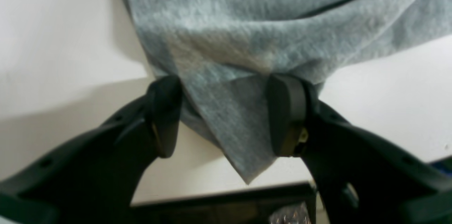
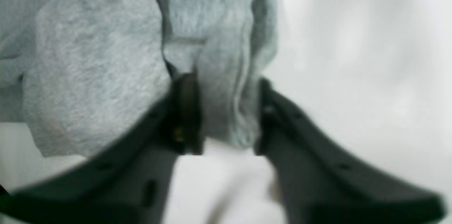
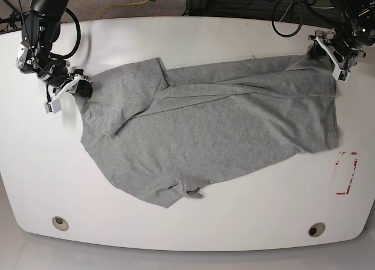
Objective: Fold the T-shirt properly
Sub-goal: 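Drag the shirt edge with both grippers, then open the grippers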
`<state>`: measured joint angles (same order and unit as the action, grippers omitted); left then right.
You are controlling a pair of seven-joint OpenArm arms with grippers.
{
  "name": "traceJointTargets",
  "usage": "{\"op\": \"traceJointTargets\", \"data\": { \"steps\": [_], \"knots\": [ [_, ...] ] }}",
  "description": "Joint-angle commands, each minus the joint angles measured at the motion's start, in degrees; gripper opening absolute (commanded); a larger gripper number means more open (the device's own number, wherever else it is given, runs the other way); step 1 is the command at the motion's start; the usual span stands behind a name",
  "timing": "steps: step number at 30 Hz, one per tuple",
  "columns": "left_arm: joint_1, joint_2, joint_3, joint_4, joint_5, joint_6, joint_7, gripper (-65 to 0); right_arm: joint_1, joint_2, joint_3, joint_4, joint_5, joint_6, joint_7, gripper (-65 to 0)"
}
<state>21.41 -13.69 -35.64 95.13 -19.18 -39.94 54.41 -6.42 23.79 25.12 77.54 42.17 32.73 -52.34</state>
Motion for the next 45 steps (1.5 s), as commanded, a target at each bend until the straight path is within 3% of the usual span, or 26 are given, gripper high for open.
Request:
{"op": "traceJointTargets", "data": {
  "steps": [1,4,6,16,21,24,29,31,34,36,39,42,45],
  "knots": [
    [0.0,-0.6,0.0,-1.3,0.3,-0.1,-1.3,-39.2,0.5,1.2,0.4,0.9,0.9,0.0,0.9,-62.1],
    [0.0,-0.8,0.0,-2.7,0.3,-0.1,-1.4,-56.8,0.1,1.2,0.4,1.3,1.0,0.3,0.5,-65.0],
    [0.0,-0.9,0.1,-2.6,0.5,-0.1,-1.4,-61.9,-0.9,1.4,0.6,1.4,1.3,0.3,0.5,-65.0],
    [0.3,-3.6,-0.4,3.5,10.7,-0.1,-1.5,-61.9,-12.0,1.7,1.4,13.8,1.4,-0.1,-0.3,-65.0],
    [0.3,-5.1,-0.4,5.1,16.1,-0.1,-1.5,-61.9,-17.4,-1.6,9.2,19.0,1.2,0.4,-5.2,-65.0],
    [0.3,-7.9,-0.5,5.0,17.2,-0.1,-1.5,-61.9,-20.1,-2.3,13.0,21.5,1.1,0.4,-6.2,-65.0],
    [0.3,-8.3,-0.1,5.8,17.2,-0.1,-1.4,-61.5,-22.5,-2.3,13.6,23.0,1.3,0.4,-6.4,-65.0],
    [0.3,-8.3,0.0,6.6,17.2,-0.1,-1.4,-57.5,-23.5,-2.3,13.6,23.1,1.4,0.4,-6.4,-65.0],
    [0.3,-8.2,0.1,7.9,17.2,-0.1,-0.1,-46.4,-23.8,-2.3,13.5,23.1,1.4,0.4,-6.4,-65.0],
    [0.3,-8.2,0.1,9.5,17.1,-0.1,2.3,-38.9,-24.2,-2.4,13.6,23.6,1.4,0.4,-6.4,-61.2],
    [0.3,-8.1,0.1,12.3,17.0,-0.1,5.9,-32.1,-25.6,-2.6,13.9,25.5,1.5,0.4,-6.4,-47.6],
    [0.3,-8.0,0.1,14.2,17.0,-0.1,7.3,-30.4,-26.5,-2.9,16.1,29.5,1.5,0.4,-6.5,-32.0],
    [0.3,-8.0,-0.2,14.5,17.0,-0.1,7.3,-30.3,-26.7,-3.8,17.3,32.6,1.5,0.4,-7.6,-22.7]
  ]
}}
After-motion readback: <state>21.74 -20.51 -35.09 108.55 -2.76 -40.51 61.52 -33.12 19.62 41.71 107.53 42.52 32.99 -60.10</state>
